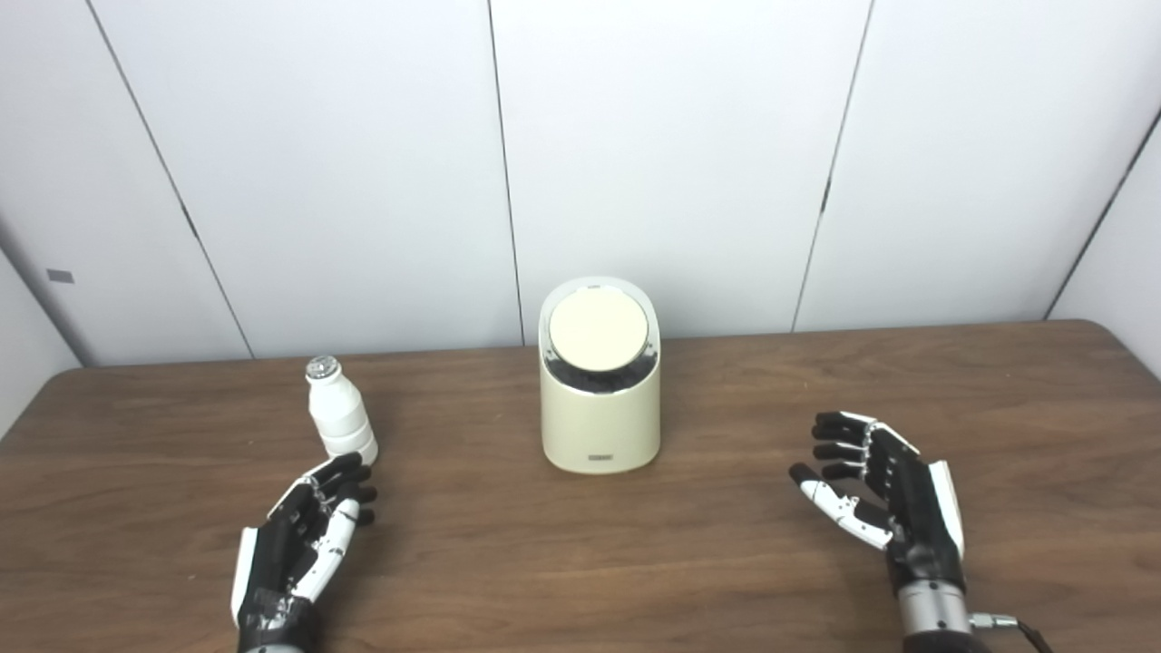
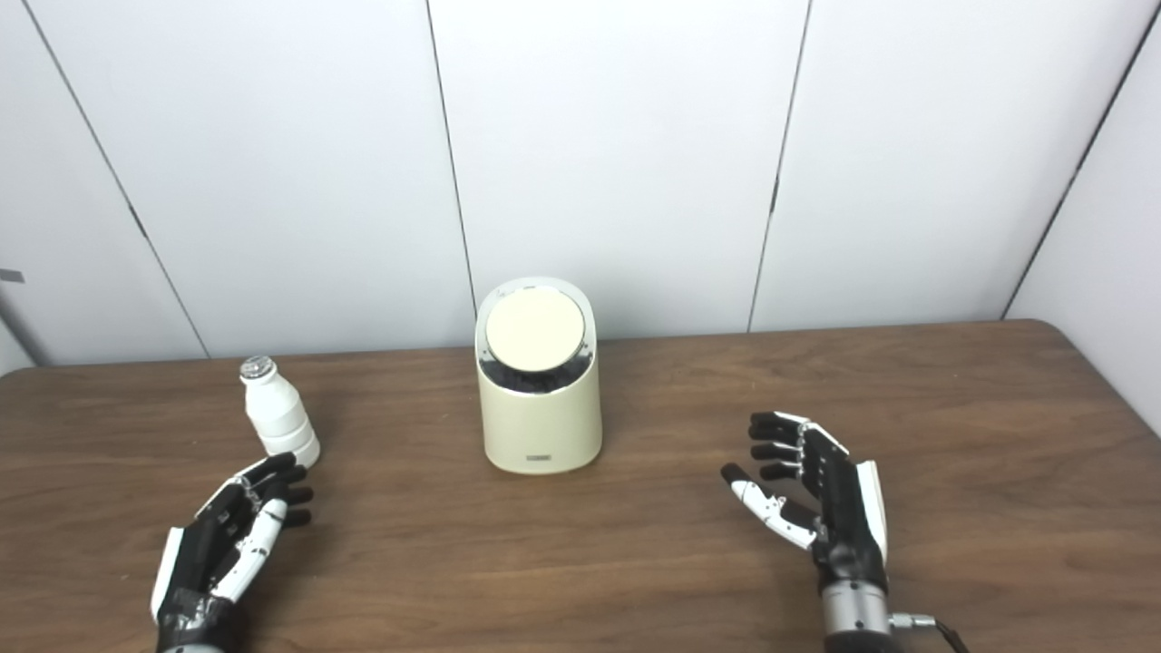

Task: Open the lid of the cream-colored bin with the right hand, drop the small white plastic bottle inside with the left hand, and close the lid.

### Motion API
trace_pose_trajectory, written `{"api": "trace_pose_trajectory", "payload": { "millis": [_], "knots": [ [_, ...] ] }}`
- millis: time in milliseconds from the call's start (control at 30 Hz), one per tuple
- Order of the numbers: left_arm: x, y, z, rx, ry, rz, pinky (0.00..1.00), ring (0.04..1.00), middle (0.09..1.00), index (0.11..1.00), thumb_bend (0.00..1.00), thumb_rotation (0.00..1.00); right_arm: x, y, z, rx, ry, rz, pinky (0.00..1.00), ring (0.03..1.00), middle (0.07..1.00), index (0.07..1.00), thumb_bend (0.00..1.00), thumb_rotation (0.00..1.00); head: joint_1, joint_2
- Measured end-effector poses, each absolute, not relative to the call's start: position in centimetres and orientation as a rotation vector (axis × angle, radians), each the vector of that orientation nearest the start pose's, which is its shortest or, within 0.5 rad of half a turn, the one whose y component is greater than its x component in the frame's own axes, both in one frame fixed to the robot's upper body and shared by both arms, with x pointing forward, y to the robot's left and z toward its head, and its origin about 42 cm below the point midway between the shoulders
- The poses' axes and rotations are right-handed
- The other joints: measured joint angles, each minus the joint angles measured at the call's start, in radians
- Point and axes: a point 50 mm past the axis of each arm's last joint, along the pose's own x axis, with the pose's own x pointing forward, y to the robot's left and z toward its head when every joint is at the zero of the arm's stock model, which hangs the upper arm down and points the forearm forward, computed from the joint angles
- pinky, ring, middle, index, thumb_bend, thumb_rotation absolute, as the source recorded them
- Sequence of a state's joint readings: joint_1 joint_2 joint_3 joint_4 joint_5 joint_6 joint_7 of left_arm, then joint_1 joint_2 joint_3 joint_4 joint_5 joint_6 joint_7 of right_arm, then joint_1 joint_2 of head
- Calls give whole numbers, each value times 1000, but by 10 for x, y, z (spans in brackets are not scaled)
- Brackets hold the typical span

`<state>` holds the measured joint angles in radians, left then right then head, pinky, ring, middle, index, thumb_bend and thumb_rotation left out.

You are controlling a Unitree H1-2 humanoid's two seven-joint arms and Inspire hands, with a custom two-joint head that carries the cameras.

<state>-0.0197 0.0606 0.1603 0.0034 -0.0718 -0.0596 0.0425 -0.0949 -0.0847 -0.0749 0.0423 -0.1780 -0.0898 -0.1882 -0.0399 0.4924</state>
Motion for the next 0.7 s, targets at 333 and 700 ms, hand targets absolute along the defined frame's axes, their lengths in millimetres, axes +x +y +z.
{"api": "trace_pose_trajectory", "payload": {
  "millis": [333, 700],
  "knots": [
    [287, 276, 107, -10, -85, 197, 642, 696, 736, 733, 278, 317, 313, -260, 122, -246, -162, -237, 540, 624, 658, 648, 337, 85, -5, 3],
    [288, 273, 108, -15, -89, 197, 643, 701, 739, 736, 287, 319, 301, -255, 126, -239, -104, -168, 710, 813, 842, 833, 635, 636, -8, -3]
  ]
}}
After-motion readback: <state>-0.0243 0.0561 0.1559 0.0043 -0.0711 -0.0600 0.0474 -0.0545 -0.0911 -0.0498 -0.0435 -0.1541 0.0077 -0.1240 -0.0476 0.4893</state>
